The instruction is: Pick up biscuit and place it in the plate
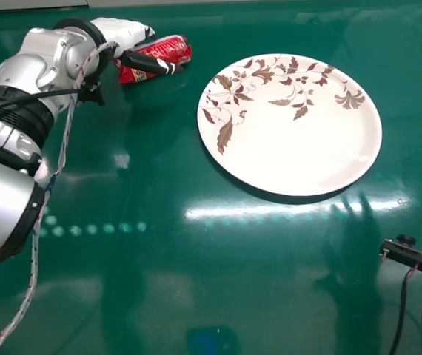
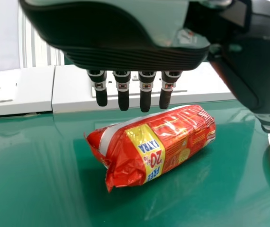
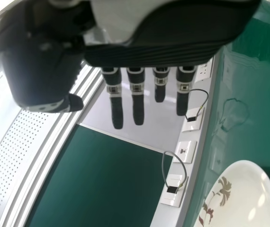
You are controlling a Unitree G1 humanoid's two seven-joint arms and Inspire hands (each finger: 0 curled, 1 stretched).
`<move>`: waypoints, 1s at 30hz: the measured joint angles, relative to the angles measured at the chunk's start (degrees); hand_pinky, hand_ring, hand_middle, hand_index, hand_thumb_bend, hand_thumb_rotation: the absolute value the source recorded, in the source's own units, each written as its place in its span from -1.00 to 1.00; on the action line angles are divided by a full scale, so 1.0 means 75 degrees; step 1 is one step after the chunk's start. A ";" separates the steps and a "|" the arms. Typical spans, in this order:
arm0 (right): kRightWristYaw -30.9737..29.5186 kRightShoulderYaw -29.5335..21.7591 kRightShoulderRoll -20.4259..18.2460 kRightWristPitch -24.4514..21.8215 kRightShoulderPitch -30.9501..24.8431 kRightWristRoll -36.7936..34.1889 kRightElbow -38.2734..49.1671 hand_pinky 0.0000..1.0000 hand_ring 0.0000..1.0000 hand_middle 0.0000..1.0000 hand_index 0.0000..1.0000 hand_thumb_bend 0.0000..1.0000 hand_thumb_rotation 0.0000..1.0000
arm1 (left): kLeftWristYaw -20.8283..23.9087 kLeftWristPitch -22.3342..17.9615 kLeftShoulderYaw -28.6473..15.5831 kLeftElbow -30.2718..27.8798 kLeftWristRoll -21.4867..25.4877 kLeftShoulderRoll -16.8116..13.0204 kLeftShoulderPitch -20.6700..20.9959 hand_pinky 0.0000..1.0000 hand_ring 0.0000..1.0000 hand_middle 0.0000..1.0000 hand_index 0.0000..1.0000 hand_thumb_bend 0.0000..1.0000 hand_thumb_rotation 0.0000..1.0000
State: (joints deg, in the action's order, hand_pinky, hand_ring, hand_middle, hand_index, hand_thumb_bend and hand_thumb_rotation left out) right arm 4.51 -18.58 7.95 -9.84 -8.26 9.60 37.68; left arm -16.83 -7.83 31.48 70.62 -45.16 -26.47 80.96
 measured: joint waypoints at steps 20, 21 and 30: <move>-0.0071 -0.0271 -0.0022 -0.0452 -0.0296 -0.0077 0.0665 0.50 0.64 0.69 0.60 -0.07 -0.45 | 0.0270 0.0742 0.0762 0.0586 -0.0531 0.0463 0.0257 1.00 1.00 1.00 1.00 1.00 -0.10; -0.0072 -0.0293 -0.0050 -0.0452 -0.0319 -0.0145 0.0712 0.50 0.64 0.69 0.61 -0.07 -0.46 | 0.0272 0.0775 0.0791 0.0610 -0.0542 0.0481 0.0268 1.00 1.00 1.00 1.00 1.00 -0.11; -0.0076 -0.0456 -0.0140 -0.0510 -0.0663 -0.0218 0.1114 0.52 0.66 0.70 0.60 -0.08 -0.37 | 0.0295 0.0984 0.1158 0.0818 -0.0828 0.0546 0.0294 0.95 0.96 0.97 0.96 1.00 -0.02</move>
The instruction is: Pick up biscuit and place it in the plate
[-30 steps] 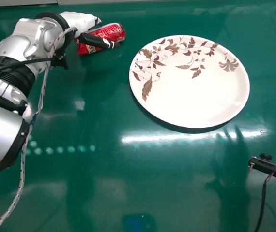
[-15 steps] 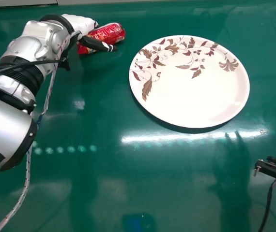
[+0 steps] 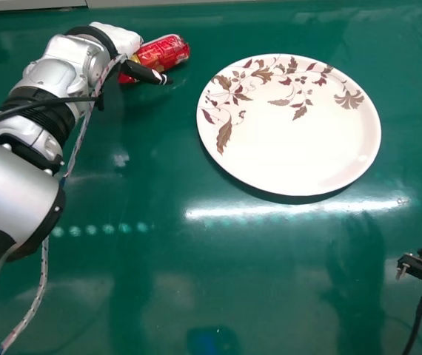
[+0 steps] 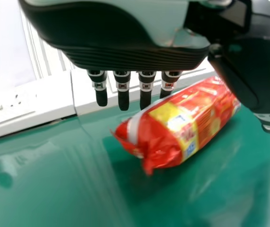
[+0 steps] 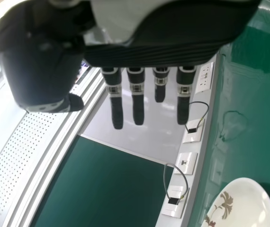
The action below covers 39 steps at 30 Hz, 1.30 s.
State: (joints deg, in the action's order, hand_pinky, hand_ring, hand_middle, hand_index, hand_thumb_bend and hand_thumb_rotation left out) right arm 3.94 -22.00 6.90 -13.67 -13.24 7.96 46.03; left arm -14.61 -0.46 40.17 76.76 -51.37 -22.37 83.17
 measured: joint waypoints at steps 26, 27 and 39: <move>0.0111 -0.0325 -0.0524 0.0101 -0.0849 0.0095 0.0579 0.59 0.69 0.70 0.61 -0.13 -0.41 | 0.1100 -0.0473 0.0564 0.0152 -0.0344 0.0174 0.0037 -0.46 -0.26 -0.05 0.14 -0.04 -1.00; 0.0116 -0.0326 -0.0549 0.0112 -0.0852 0.0095 0.0587 0.59 0.69 0.70 0.61 -0.13 -0.42 | 0.1109 -0.0480 0.0564 0.0152 -0.0343 0.0180 0.0037 -0.48 -0.27 -0.05 0.14 -0.04 -1.00; 0.0177 -0.0327 -0.0693 0.0308 -0.0863 0.0102 0.0598 0.57 0.68 0.70 0.62 -0.18 -0.49 | 0.1178 -0.0543 0.0536 0.0154 -0.0322 0.0203 0.0036 -0.47 -0.26 -0.04 0.15 -0.04 -1.00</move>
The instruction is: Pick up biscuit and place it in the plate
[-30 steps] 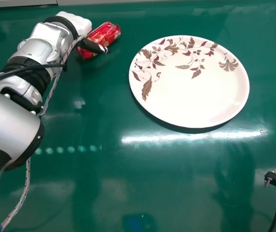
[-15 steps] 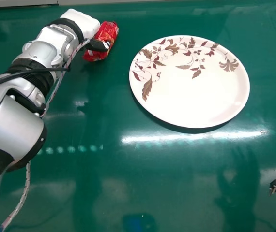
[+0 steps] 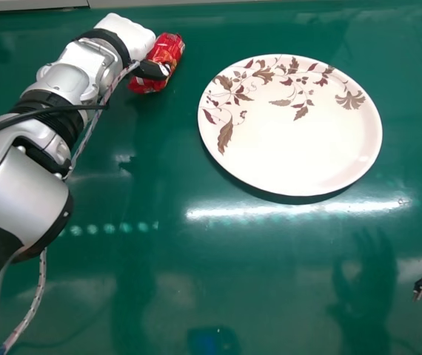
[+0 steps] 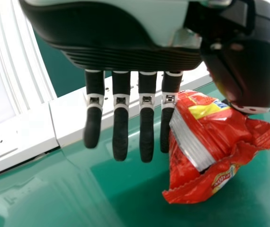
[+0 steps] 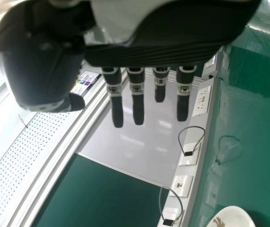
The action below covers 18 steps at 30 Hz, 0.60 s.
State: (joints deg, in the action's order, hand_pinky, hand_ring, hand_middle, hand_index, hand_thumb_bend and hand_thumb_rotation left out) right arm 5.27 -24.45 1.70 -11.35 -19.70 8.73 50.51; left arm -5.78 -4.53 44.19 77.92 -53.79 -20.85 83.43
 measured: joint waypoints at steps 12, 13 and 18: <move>0.0041 0.0033 -0.0012 0.0125 -0.0017 0.0015 -0.0138 0.64 0.71 0.71 0.64 -0.16 -0.42 | 0.0220 -0.0472 -0.0382 -0.0125 0.0307 -0.0145 0.0003 -0.68 -0.29 -0.10 0.06 -0.03 -1.00; 0.0041 0.0036 -0.0010 0.0139 0.0006 0.0017 -0.0186 0.63 0.70 0.70 0.64 -0.17 -0.43 | 0.0294 -0.0544 -0.0407 -0.0155 0.0333 -0.0197 0.0003 -0.76 -0.29 -0.12 0.05 -0.03 -1.00; 0.0038 0.0066 0.0000 0.0240 0.0076 0.0000 -0.0398 0.66 0.72 0.72 0.64 -0.16 -0.43 | 0.0630 -0.0818 -0.0602 -0.0214 0.0395 -0.0393 0.0033 -0.85 -0.69 -0.21 -0.01 0.00 -1.00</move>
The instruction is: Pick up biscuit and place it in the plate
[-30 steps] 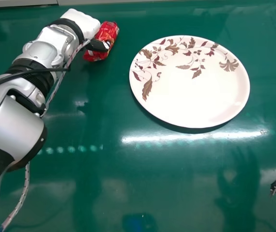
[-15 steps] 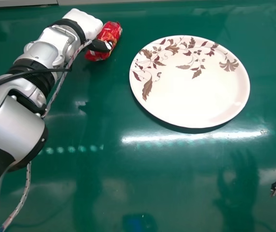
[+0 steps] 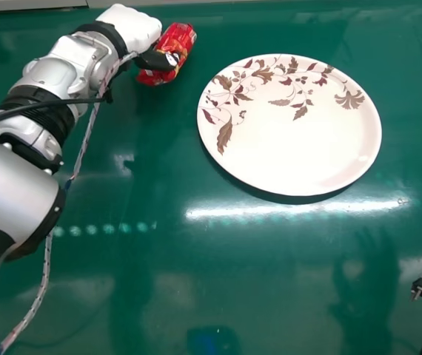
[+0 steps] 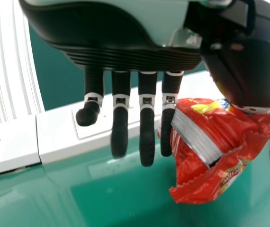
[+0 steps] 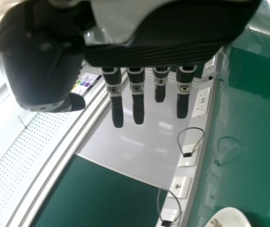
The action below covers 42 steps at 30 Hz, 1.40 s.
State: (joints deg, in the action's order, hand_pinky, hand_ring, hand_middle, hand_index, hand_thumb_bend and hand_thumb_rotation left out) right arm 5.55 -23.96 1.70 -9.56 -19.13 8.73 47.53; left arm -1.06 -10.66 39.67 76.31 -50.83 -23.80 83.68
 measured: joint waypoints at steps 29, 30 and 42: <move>0.0017 0.0422 0.0016 -0.0017 0.0659 0.0115 -0.0486 0.56 0.66 0.70 0.63 -0.10 -0.53 | 0.0827 -0.1863 -0.0445 -0.1006 0.0057 -0.0099 0.0252 -0.84 -0.72 -0.19 -0.03 0.01 -1.00; 0.0017 0.0422 0.0016 -0.0024 0.0660 0.0121 -0.0488 0.55 0.66 0.70 0.62 -0.10 -0.52 | 0.0827 -0.1942 -0.0445 -0.1068 0.0058 -0.0051 0.0251 -0.81 -0.68 -0.21 -0.02 0.00 -1.00; 0.0026 0.0498 0.0018 0.0039 0.0622 0.0280 -0.0507 0.50 0.62 0.66 0.59 -0.04 -0.48 | 0.0570 -0.2780 -0.0414 -0.1742 0.0188 0.0570 0.0040 -0.85 -0.73 -0.19 -0.03 0.01 -1.00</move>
State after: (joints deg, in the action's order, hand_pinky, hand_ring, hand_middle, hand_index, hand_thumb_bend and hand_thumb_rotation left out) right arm 5.74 -20.22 1.84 -9.26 -14.46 10.83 43.73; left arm 3.21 -31.52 36.57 63.25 -49.42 -19.53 83.98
